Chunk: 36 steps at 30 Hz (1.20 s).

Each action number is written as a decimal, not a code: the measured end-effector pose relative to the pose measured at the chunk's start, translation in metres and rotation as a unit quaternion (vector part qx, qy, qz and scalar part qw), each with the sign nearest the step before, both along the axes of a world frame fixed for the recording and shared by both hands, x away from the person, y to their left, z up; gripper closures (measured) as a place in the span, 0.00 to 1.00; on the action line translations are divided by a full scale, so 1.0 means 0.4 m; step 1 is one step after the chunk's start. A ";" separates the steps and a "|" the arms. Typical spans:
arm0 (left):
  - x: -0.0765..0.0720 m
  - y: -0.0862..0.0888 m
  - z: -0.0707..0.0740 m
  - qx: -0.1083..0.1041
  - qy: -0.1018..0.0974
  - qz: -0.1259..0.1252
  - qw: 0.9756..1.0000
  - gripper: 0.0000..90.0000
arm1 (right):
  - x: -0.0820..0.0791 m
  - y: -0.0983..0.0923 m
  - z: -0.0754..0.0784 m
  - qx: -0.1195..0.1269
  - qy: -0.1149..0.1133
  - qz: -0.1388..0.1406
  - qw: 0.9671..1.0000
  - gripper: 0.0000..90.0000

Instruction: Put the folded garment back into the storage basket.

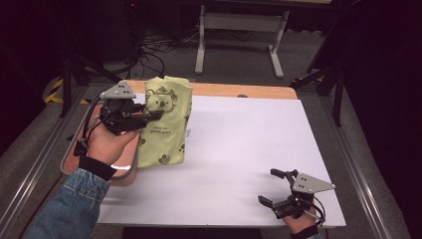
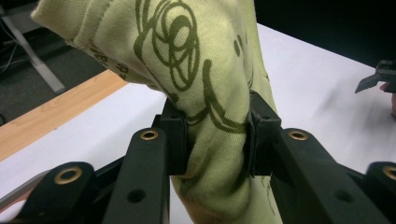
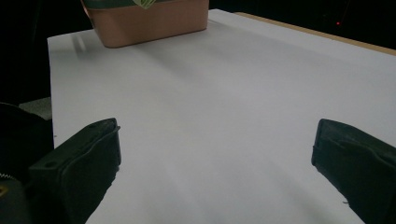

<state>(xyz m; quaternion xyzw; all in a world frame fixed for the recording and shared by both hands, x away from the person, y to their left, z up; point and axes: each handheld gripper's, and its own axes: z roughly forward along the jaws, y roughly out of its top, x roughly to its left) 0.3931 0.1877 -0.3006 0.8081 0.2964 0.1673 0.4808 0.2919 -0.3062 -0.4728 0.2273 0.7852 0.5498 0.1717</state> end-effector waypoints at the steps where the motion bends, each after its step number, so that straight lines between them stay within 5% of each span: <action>1: -0.001 0.005 0.000 -0.001 0.001 0.001 1.000 0.75 | 0.000 0.000 0.000 0.000 0.000 0.000 1.000 0.02; 36: -0.037 0.220 0.016 0.007 -0.014 0.049 0.999 0.75 | 0.001 0.003 -0.001 -0.003 0.002 0.001 1.000 0.02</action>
